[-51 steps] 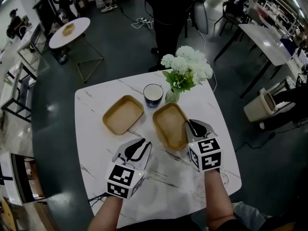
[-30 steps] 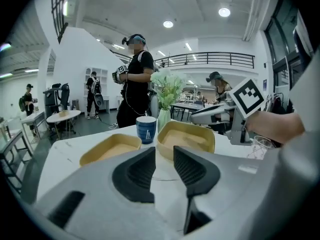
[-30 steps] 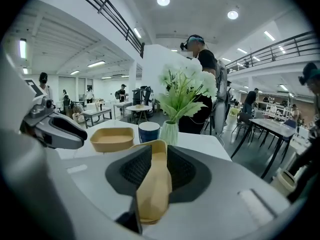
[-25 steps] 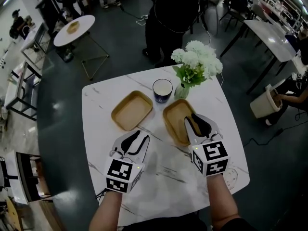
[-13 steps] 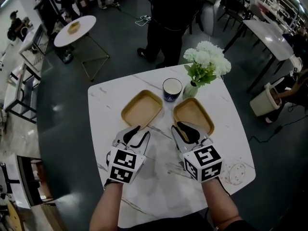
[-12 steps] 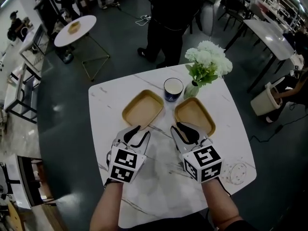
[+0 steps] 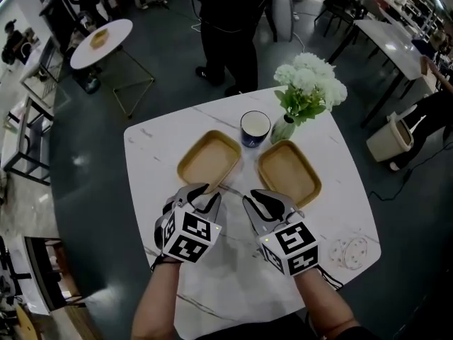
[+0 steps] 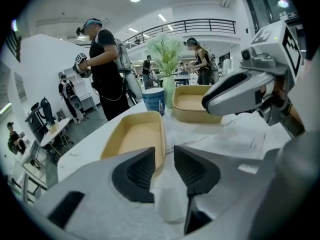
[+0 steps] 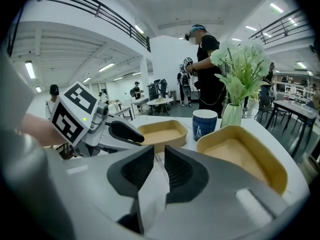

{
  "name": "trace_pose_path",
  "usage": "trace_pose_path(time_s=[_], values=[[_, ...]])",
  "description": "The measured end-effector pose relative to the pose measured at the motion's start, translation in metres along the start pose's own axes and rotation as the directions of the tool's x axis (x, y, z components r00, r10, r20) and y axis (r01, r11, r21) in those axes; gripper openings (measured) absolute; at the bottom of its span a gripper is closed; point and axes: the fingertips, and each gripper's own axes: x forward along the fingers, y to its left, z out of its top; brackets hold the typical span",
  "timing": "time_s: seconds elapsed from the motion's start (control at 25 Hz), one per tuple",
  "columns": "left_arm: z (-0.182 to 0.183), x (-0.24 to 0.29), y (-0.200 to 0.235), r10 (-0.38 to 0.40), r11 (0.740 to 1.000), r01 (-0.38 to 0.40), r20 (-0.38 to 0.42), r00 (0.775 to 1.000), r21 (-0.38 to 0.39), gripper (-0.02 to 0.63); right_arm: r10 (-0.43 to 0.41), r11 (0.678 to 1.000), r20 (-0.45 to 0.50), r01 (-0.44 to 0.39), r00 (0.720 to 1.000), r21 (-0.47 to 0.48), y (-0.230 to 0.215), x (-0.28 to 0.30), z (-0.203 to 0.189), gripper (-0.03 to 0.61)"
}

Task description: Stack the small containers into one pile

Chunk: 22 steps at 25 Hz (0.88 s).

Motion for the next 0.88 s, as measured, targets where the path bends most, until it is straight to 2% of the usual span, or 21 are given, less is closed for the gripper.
trace_pose_path(time_s=[0.2, 0.32, 0.44, 0.56, 0.88], values=[[-0.001, 0.011, -0.002, -0.036, 0.999, 0.037, -0.052, 0.998, 0.019, 0.121, 0.003, 1.0, -0.004, -0.003, 1.0, 0.009, -0.004, 0.002, -0.003, 0.064], [-0.003, 0.013, -0.001, -0.024, 1.0, 0.025, -0.064, 0.998, 0.017, 0.117, 0.007, 1.0, 0.005, -0.007, 1.0, 0.016, -0.004, 0.004, -0.003, 0.061], [-0.002, 0.015, 0.002, 0.003, 1.0, -0.002, -0.054, 0.999, 0.015, 0.051, 0.011, 1.0, 0.0, -0.011, 1.0, 0.023, -0.006, 0.007, -0.006, 0.061], [-0.002, 0.015, 0.002, 0.012, 1.0, -0.011, -0.05, 0.999, 0.012, 0.028, 0.016, 0.999, -0.002, -0.016, 1.0, 0.029, -0.005, 0.008, -0.008, 0.061], [0.008, 0.002, -0.001, 0.026, 1.0, -0.026, 0.014, 1.0, -0.004, 0.021, 0.002, 0.999, 0.009, -0.002, 1.0, 0.032, -0.007, 0.002, -0.006, 0.055]])
